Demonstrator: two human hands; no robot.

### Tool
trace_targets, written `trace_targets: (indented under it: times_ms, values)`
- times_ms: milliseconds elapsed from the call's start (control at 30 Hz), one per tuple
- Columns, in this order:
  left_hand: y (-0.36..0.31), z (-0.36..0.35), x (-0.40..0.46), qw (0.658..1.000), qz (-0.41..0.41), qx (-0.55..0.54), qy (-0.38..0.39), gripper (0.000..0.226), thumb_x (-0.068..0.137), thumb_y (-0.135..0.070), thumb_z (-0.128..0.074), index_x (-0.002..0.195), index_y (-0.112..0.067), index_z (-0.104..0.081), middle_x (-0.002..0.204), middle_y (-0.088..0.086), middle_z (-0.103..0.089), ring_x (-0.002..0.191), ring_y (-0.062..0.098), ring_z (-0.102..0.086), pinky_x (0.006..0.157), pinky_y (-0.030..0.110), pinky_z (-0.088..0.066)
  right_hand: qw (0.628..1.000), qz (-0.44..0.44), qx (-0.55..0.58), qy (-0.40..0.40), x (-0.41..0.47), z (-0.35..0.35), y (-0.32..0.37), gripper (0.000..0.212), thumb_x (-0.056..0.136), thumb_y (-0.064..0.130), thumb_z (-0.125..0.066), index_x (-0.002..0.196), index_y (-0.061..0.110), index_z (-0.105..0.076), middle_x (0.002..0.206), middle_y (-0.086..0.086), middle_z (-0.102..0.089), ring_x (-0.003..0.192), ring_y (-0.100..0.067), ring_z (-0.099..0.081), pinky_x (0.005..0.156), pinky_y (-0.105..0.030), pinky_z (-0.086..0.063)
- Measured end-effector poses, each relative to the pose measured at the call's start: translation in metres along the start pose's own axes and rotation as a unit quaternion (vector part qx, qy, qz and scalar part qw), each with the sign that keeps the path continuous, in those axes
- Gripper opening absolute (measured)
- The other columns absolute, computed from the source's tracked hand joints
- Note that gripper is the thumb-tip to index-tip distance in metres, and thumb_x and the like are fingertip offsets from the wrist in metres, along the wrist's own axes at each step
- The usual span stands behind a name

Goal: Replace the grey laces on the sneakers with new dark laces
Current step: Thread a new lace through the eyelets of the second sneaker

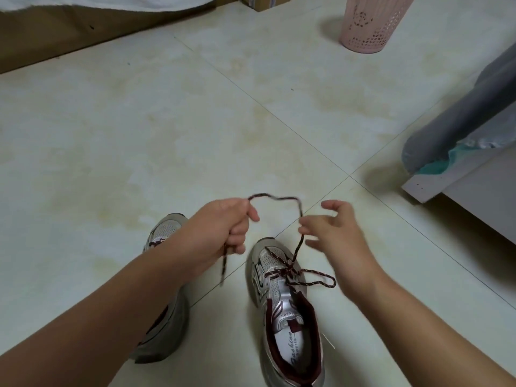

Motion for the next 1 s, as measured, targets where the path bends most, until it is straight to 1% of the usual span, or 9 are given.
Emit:
trace_targets:
  times_ms: [100,233,333,433,533,633,800,933,1000]
  values:
    - [-0.009,-0.003,0.006,0.977,-0.03,-0.206,-0.05,0.034,0.1,-0.024,-0.033,0.074,-0.011,-0.05,0.047,-0.006,-0.031,0.038,0.006,-0.029,0.045,0.017,-0.041,0.979,-0.067,-0.067,0.182,-0.029,-0.056,-0.022,0.035,0.089,0.033,-0.057,0.121,0.021,-0.047,0.097,0.0,-0.065,0.082,-0.015,-0.062,0.081,-0.036,-0.051]
    - [-0.004,0.001,0.007,0.967,-0.059,-0.225,-0.104,0.035,0.101,-0.02,-0.032,0.075,-0.01,-0.052,0.052,-0.004,-0.038,0.045,0.008,-0.038,0.053,0.019,-0.046,0.954,-0.104,0.012,0.282,-0.045,-0.083,-0.032,0.018,0.095,0.01,-0.047,0.082,0.01,-0.06,0.059,-0.002,-0.06,0.049,-0.014,-0.055,0.052,-0.022,-0.05]
    - [0.01,0.027,0.003,0.978,-0.023,-0.051,-0.201,0.025,0.099,-0.021,-0.039,0.087,-0.01,-0.057,0.075,0.004,-0.05,0.062,0.013,-0.049,0.064,0.025,-0.044,0.975,-0.045,-0.093,0.199,-0.023,-0.06,-0.031,0.035,0.092,0.001,-0.043,0.064,0.016,-0.058,0.048,0.003,-0.049,0.04,-0.011,-0.041,0.048,-0.022,-0.038]
    - [0.006,0.059,-0.014,0.913,-0.046,0.248,-0.321,0.037,0.091,-0.024,-0.054,0.124,-0.011,-0.043,0.119,0.006,-0.041,0.102,0.019,-0.049,0.087,0.028,-0.039,0.934,0.046,-0.297,0.193,-0.013,-0.054,-0.023,0.045,0.088,-0.005,-0.037,0.065,0.027,-0.059,0.054,0.012,-0.047,0.05,-0.003,-0.043,0.053,-0.017,-0.036]
    - [-0.012,0.012,-0.02,0.892,-0.222,0.362,-0.153,0.035,0.088,-0.024,-0.053,0.121,-0.016,-0.049,0.108,-0.009,-0.044,0.099,-0.006,-0.045,0.09,0.008,-0.034,0.881,0.125,-0.421,0.177,-0.011,-0.06,-0.014,0.031,0.085,-0.003,-0.041,0.088,0.021,-0.061,0.072,0.004,-0.06,0.071,-0.017,-0.057,0.07,-0.027,-0.048]
    - [0.014,-0.018,-0.012,0.946,-0.148,0.287,0.005,0.015,0.087,-0.016,-0.055,0.098,-0.027,-0.057,0.091,-0.011,-0.059,0.068,-0.008,-0.056,0.07,0.005,-0.041,0.902,0.136,-0.372,0.171,-0.011,-0.063,-0.011,0.007,0.088,0.01,-0.05,0.084,0.015,-0.054,0.076,-0.002,-0.068,0.072,-0.02,-0.063,0.074,-0.036,-0.053]
    - [0.039,-0.006,0.001,0.982,-0.031,0.187,-0.003,0.015,0.082,0.002,-0.061,0.079,-0.012,-0.065,0.044,-0.012,-0.058,0.041,-0.003,-0.049,0.047,0.008,-0.039,0.934,0.131,-0.304,0.131,-0.007,-0.055,-0.018,0.016,0.083,0.011,-0.059,0.068,0.018,-0.059,0.063,0.0,-0.067,0.061,-0.017,-0.059,0.065,-0.03,-0.05]
    - [0.049,0.007,0.011,0.933,-0.049,0.355,-0.026,0.005,0.076,-0.008,-0.072,0.081,-0.009,-0.073,0.047,-0.018,-0.057,0.049,-0.008,-0.051,0.054,0.004,-0.036,0.967,0.081,-0.227,0.089,0.003,-0.042,-0.038,0.023,0.088,0.007,-0.055,0.069,0.02,-0.057,0.057,0.006,-0.06,0.052,-0.003,-0.05,0.06,-0.023,-0.044]
    - [0.055,0.009,0.012,0.89,-0.073,0.448,-0.043,0.009,0.078,-0.016,-0.07,0.084,-0.011,-0.073,0.064,-0.013,-0.063,0.06,-0.003,-0.052,0.059,0.006,-0.034,0.949,0.104,-0.292,0.06,0.007,-0.033,-0.043,0.016,0.091,0.015,-0.052,0.078,0.022,-0.058,0.063,0.008,-0.056,0.06,-0.003,-0.048,0.061,-0.023,-0.038]
Point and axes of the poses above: each hand's wrist, its own x-axis towards the middle knuckle, its own z-axis out of the back of the hand, y = z × x, the point moved 9 cm from there along x, towards the middle knuckle
